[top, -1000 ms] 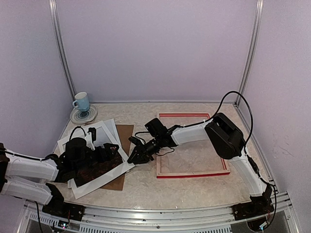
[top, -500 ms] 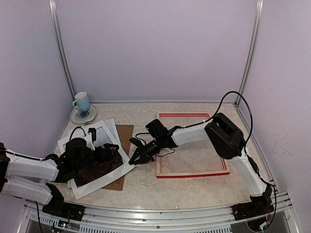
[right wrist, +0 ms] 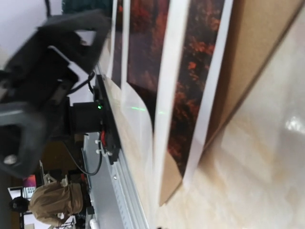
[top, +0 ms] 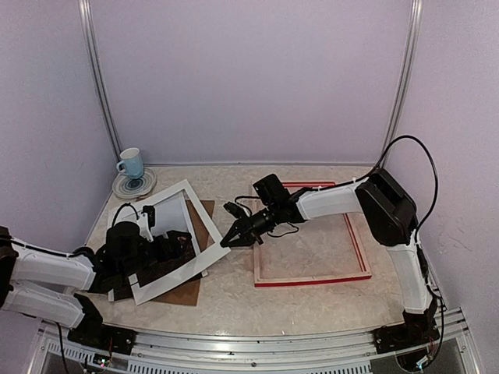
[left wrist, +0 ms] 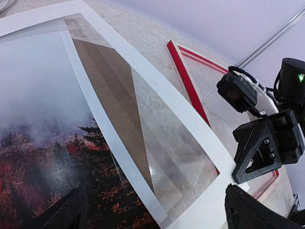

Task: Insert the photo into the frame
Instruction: Pick up the mat board from the photo, then place the mat board on the glass panel.

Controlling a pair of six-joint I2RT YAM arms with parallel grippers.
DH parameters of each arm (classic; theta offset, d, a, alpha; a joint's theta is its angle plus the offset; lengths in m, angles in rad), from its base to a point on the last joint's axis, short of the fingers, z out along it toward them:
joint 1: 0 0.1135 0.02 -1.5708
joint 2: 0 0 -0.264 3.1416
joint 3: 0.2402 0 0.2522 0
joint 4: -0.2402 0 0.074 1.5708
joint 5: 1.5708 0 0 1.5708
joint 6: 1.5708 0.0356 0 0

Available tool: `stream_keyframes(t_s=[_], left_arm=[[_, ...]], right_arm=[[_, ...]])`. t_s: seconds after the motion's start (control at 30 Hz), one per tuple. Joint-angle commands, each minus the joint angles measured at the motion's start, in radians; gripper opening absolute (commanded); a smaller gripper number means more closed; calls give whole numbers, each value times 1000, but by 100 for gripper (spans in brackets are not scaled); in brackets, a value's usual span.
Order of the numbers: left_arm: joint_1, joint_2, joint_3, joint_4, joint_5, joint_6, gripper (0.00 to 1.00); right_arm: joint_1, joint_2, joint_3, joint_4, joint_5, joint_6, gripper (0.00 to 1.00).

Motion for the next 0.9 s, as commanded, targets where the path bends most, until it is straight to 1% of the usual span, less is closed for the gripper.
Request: stream_keyframes(t_s=[0.0, 0.13, 0.37, 0.6, 0.87], left_arm=[[-4, 11, 7, 24, 12, 11, 99], [-3, 16, 18, 18, 13, 17, 99], [3, 17, 26, 14, 18, 23, 99], [9, 44, 50, 18, 32, 30, 99], [11, 63, 59, 22, 36, 33, 99]], right_arm=[[-20, -80, -43, 0, 31, -38, 0], [-33, -119, -89, -17, 59, -54, 0], [-72, -228, -240, 12, 93, -60, 0], [-102, -325, -354, 3, 130, -82, 0], [-138, -431, -454, -47, 174, -119, 0]])
